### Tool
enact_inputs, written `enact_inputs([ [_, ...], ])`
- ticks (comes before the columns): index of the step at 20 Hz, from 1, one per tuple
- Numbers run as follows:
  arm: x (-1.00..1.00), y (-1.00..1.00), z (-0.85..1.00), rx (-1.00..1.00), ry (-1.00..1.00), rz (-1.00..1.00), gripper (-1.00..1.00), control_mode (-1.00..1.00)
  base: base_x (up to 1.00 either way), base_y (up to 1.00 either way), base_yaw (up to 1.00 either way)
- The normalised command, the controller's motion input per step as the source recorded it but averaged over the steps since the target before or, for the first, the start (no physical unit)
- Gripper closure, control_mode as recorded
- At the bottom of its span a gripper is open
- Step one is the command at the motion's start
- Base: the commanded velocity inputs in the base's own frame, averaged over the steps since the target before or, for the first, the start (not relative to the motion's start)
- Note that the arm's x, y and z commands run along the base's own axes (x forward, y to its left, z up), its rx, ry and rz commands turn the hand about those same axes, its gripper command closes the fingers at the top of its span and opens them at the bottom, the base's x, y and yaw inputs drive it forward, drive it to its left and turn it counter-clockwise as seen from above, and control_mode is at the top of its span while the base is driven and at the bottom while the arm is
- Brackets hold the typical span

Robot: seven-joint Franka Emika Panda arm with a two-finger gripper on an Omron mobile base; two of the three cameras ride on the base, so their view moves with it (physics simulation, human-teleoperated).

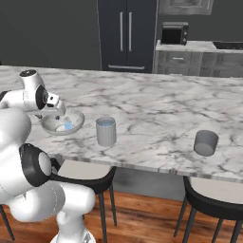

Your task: There are four ice cubes in the ice bowl. Place two ice cubes in each glass of water.

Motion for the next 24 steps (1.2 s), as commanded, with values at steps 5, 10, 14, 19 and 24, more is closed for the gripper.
enact_inputs([
  [5,0.20,-0.04,-0.43,-0.10,0.00,0.22,-1.00,-1.00,0.00,0.00,0.00],
  [10,0.22,-0.25,-0.37,0.00,0.00,0.22,-1.00,-1.00,0.00,0.00,0.00],
  [14,0.18,-0.10,-0.35,0.00,0.00,0.18,-1.00,-1.00,0.00,0.00,0.00],
  [19,0.35,0.00,-0.38,-0.02,0.00,0.16,-1.00,-1.00,0.00,0.00,0.00],
  [24,0.43,0.05,-0.22,-0.03,-0.02,0.12,-1.00,-1.00,0.00,0.00,0.00],
])
